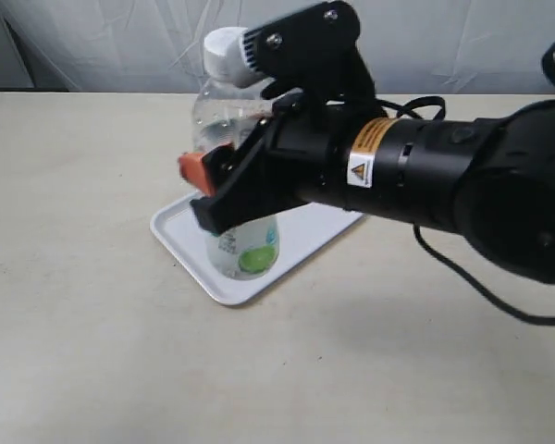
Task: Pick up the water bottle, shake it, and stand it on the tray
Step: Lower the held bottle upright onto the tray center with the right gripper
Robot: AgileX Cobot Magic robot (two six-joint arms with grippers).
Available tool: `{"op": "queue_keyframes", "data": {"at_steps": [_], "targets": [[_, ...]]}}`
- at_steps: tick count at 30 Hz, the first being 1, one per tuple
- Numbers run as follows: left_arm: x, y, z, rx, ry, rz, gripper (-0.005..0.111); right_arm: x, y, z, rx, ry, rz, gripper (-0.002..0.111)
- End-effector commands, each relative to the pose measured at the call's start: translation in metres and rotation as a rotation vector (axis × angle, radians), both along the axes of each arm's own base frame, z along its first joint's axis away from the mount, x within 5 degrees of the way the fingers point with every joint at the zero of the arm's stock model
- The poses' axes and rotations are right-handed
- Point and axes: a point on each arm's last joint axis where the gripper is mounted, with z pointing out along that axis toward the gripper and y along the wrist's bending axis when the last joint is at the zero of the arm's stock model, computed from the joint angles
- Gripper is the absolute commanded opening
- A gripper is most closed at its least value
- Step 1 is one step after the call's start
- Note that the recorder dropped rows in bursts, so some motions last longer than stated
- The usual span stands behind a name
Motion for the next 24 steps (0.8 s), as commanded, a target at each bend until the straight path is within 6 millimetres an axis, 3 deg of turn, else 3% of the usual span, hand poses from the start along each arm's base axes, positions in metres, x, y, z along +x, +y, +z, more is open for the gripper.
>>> {"op": "queue_keyframes", "data": {"at_steps": [1, 5, 12, 14, 17, 24], "targets": [[0.000, 0.000, -0.001, -0.005, -0.003, 0.001, 0.000, 0.035, -0.031, 0.008, 0.001, -0.012, -0.153, -0.001], [0.000, 0.000, -0.001, -0.005, -0.003, 0.001, 0.000, 0.044, -0.040, 0.009, 0.070, 0.056, -0.240, -0.001], [0.000, 0.000, -0.001, -0.005, -0.003, 0.001, 0.000, -0.005, 0.007, 0.013, 0.115, -0.023, 0.002, -0.001], [0.000, 0.000, -0.001, -0.005, -0.003, 0.001, 0.000, -0.010, 0.010, 0.013, 0.097, -0.046, 0.037, -0.001], [0.000, 0.000, -0.001, -0.005, -0.003, 0.001, 0.000, -0.002, 0.003, 0.011, 0.060, -0.055, 0.012, -0.001], [0.000, 0.000, -0.001, -0.003, -0.003, 0.001, 0.000, 0.042, -0.033, 0.007, 0.023, -0.026, -0.180, -0.001]]}}
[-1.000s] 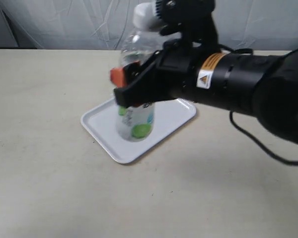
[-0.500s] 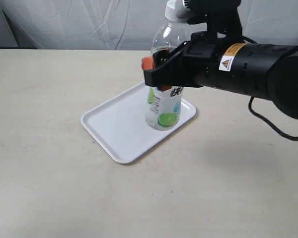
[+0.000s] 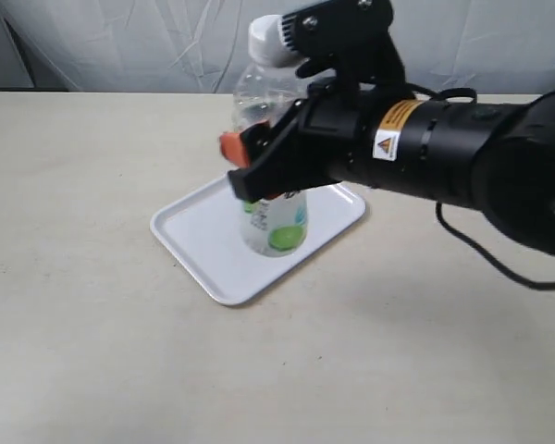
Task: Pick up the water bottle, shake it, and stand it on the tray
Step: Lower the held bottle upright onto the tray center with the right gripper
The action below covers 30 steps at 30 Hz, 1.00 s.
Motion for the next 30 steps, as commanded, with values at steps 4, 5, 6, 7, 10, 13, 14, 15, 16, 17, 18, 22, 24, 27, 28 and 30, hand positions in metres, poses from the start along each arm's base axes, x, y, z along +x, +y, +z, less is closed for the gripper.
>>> {"op": "queue_keyframes", "data": {"at_steps": [4, 5, 6, 7, 10, 13, 14, 15, 16, 17, 18, 22, 24, 27, 28, 30], "targets": [[0.000, 0.000, -0.001, -0.003, -0.003, 0.001, 0.000, 0.025, -0.013, 0.016, 0.129, -0.112, -0.095, -0.001], [0.000, 0.000, -0.001, -0.003, -0.003, 0.001, 0.000, 0.025, -0.010, 0.017, 0.157, -0.139, -0.089, -0.001], [0.000, 0.000, -0.001, -0.003, -0.003, 0.001, 0.000, 0.028, -0.008, 0.017, 0.181, -0.161, -0.090, -0.001], [0.000, 0.000, -0.001, -0.003, -0.003, 0.001, 0.000, 0.030, -0.005, 0.016, 0.203, -0.181, -0.091, -0.001], [0.000, 0.000, -0.001, -0.005, -0.003, 0.001, 0.000, 0.041, 0.005, -0.002, 0.228, -0.206, -0.093, -0.001], [0.000, 0.000, -0.001, -0.005, -0.003, 0.001, 0.000, 0.052, 0.017, -0.028, 0.232, -0.215, -0.095, -0.001], [0.000, 0.000, -0.001, -0.005, -0.003, 0.001, 0.000, 0.054, 0.019, -0.035, 0.238, -0.215, -0.101, -0.001], [0.000, 0.000, -0.001, -0.005, -0.003, 0.001, 0.000, 0.058, 0.021, -0.044, 0.237, -0.209, -0.108, -0.001], [0.000, 0.000, -0.001, -0.005, -0.003, 0.001, 0.000, 0.061, 0.023, -0.053, 0.239, -0.204, -0.121, -0.001], [0.000, 0.000, -0.001, -0.005, -0.003, 0.001, 0.000, 0.064, 0.024, -0.061, 0.240, -0.197, -0.140, -0.001], [0.000, 0.000, -0.001, -0.005, -0.003, 0.001, 0.000, 0.067, 0.025, -0.070, 0.233, -0.189, -0.160, -0.001], [0.000, 0.000, -0.001, -0.005, -0.003, 0.001, 0.000, 0.074, 0.027, -0.100, 0.165, -0.192, -0.186, -0.001], [0.000, 0.000, -0.001, -0.005, -0.003, 0.001, 0.000, 0.075, 0.028, -0.109, 0.135, -0.206, -0.179, -0.001], [0.000, 0.000, -0.001, -0.005, -0.003, 0.001, 0.000, 0.076, 0.029, -0.115, 0.123, -0.198, -0.182, -0.001], [0.000, 0.000, -0.001, -0.005, -0.003, 0.001, 0.000, 0.076, 0.029, -0.116, 0.124, -0.193, -0.191, -0.001], [0.000, 0.000, -0.001, -0.005, -0.003, 0.001, 0.000, 0.077, 0.028, -0.117, 0.122, -0.182, -0.205, -0.001]]}}
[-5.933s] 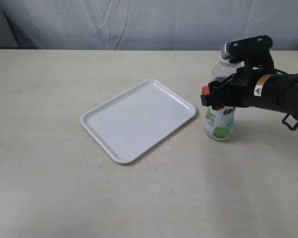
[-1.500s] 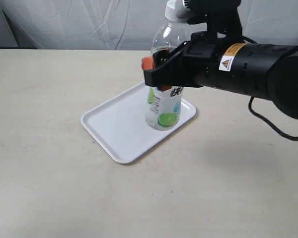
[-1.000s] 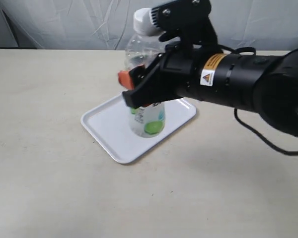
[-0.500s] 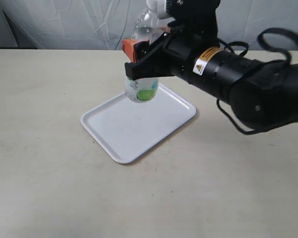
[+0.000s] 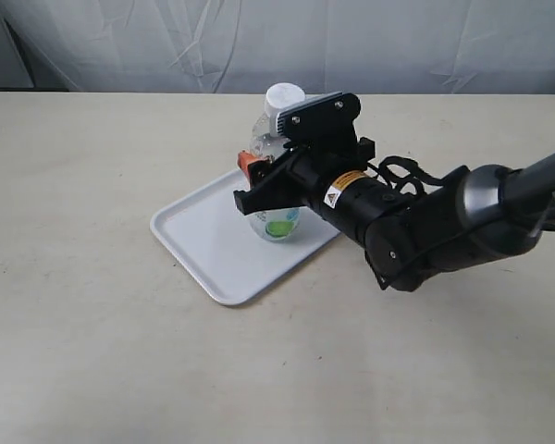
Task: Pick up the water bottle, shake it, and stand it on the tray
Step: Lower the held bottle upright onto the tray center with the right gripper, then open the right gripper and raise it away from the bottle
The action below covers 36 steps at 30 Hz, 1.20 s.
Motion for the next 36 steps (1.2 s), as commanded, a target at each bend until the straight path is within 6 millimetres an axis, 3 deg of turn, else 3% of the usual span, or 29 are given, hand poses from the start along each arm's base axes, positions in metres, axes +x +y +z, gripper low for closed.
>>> {"op": "queue_keyframes", "data": {"at_steps": [1, 6, 9, 12, 16, 18, 27, 32, 36], "targets": [[0.000, 0.000, -0.001, -0.005, -0.003, 0.001, 0.000, 0.005, 0.000, 0.009, 0.044, -0.046, -0.033, -0.001], [0.000, 0.000, -0.001, -0.005, -0.003, 0.001, 0.000, 0.004, -0.003, 0.001, 0.009, 0.035, -0.059, -0.001], [0.000, 0.000, -0.001, -0.003, -0.003, 0.001, 0.000, 0.004, -0.003, 0.000, -0.003, 0.043, -0.050, 0.010], [0.000, 0.000, -0.001, -0.003, -0.003, 0.001, 0.000, 0.003, -0.001, 0.001, -0.009, 0.024, -0.026, 0.040], [0.000, 0.000, -0.001, -0.003, -0.003, 0.001, 0.000, 0.005, -0.003, 0.003, 0.021, 0.020, -0.063, 0.093], [0.000, 0.000, -0.001, -0.005, -0.003, 0.001, 0.000, 0.005, -0.003, 0.005, 0.027, 0.019, -0.068, 0.105], [0.000, 0.000, -0.001, -0.005, -0.003, 0.001, 0.000, 0.002, -0.006, 0.037, 0.084, -0.039, -0.056, 0.104], [0.000, 0.000, -0.001, -0.005, -0.003, 0.001, 0.000, -0.009, -0.014, 0.082, 0.104, -0.083, -0.032, 0.104], [0.000, 0.000, -0.001, -0.005, -0.003, 0.001, 0.000, -0.031, -0.031, 0.128, 0.066, -0.086, 0.017, 0.103]]}}
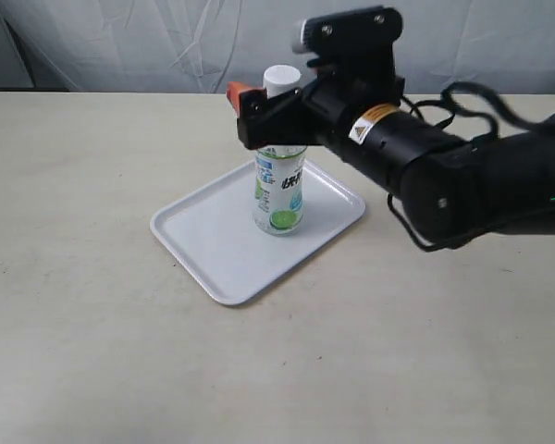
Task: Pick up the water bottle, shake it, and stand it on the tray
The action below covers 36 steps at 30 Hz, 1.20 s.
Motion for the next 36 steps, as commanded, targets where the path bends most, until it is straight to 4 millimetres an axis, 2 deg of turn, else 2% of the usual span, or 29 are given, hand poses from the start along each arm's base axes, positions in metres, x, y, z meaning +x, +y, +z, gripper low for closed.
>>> {"op": "queue_keyframes", "data": {"at_steps": [1, 3, 5, 8, 9, 15, 23, 26, 27, 28, 29, 31, 34, 36], "targets": [[0.000, 0.000, -0.001, -0.005, -0.003, 0.001, 0.000, -0.025, -0.022, 0.053, -0.056, -0.026, 0.054, 0.100], [0.000, 0.000, -0.001, -0.005, -0.003, 0.001, 0.000, -0.039, -0.032, 0.069, -0.102, -0.011, 0.089, 0.086], [0.000, 0.000, -0.001, -0.005, -0.003, 0.001, 0.000, -0.051, -0.043, 0.084, -0.111, 0.004, 0.111, 0.064], [0.000, 0.000, -0.001, -0.005, -0.003, 0.001, 0.000, -0.072, -0.061, 0.103, -0.126, 0.029, 0.146, 0.012], [0.000, 0.000, -0.001, -0.005, -0.003, 0.001, 0.000, -0.078, -0.066, 0.108, -0.127, 0.032, 0.155, -0.001], [0.000, 0.000, -0.001, -0.005, -0.003, 0.001, 0.000, -0.107, -0.092, 0.130, -0.114, 0.030, 0.188, 0.005], [0.000, 0.000, -0.001, -0.005, -0.003, 0.001, 0.000, -0.112, -0.100, 0.139, -0.092, -0.004, 0.179, 0.005], [0.000, 0.000, -0.001, -0.005, -0.003, 0.001, 0.000, -0.119, -0.133, 0.147, -0.088, 0.016, 0.087, 0.005], [0.000, 0.000, -0.001, -0.005, -0.003, 0.001, 0.000, -0.122, -0.155, 0.150, -0.098, 0.040, 0.000, 0.005], [0.000, 0.000, -0.001, -0.005, -0.003, 0.001, 0.000, -0.125, -0.168, 0.152, -0.090, 0.053, -0.058, 0.005], [0.000, 0.000, -0.001, -0.005, -0.003, 0.001, 0.000, -0.137, -0.192, 0.157, -0.066, 0.049, -0.176, 0.005], [0.000, 0.000, -0.001, -0.005, -0.003, 0.001, 0.000, -0.160, -0.218, 0.164, -0.069, -0.010, -0.342, 0.005], [0.000, 0.000, -0.001, -0.005, -0.003, 0.001, 0.000, -0.187, -0.232, 0.165, -0.104, -0.044, -0.457, 0.005], [0.000, 0.000, -0.001, -0.005, -0.003, 0.001, 0.000, -0.192, -0.232, 0.162, -0.103, -0.013, -0.452, 0.005]]}}
